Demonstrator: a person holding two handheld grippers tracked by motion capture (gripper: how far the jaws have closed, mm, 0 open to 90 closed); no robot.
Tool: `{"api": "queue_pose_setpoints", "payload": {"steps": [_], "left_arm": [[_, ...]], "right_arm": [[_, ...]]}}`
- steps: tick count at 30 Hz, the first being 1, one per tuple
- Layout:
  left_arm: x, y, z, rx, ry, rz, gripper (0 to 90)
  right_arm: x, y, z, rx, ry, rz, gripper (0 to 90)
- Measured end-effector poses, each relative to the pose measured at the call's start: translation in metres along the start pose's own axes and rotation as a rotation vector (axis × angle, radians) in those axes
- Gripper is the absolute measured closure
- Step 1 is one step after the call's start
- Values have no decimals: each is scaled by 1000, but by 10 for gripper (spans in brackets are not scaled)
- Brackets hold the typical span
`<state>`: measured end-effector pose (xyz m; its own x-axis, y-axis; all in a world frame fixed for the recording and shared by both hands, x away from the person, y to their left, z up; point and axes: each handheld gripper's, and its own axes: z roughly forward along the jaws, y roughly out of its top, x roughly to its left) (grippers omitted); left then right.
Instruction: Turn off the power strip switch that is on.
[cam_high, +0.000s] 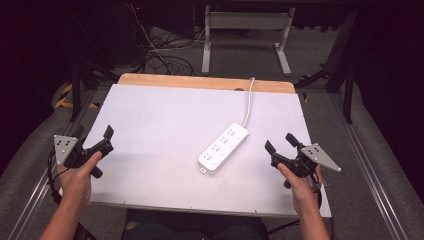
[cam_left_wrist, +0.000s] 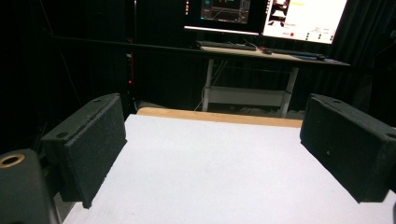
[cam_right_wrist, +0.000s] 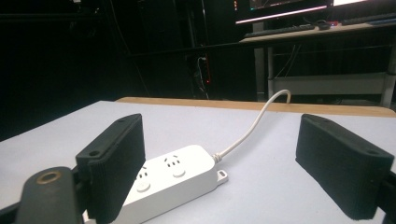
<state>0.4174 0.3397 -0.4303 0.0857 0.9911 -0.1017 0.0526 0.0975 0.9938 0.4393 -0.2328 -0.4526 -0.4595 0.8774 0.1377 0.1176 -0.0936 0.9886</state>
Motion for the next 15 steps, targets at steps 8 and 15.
{"api": "queue_pose_setpoints", "payload": {"steps": [8,15], "left_arm": [[0,1,-1,-5,-5,1,75],[1,0,1,-1,-3,-2,76]], "right_arm": [[4,1,-3,3,1,-25,171],[3,-1,-1,24,6,-22,184]]}}
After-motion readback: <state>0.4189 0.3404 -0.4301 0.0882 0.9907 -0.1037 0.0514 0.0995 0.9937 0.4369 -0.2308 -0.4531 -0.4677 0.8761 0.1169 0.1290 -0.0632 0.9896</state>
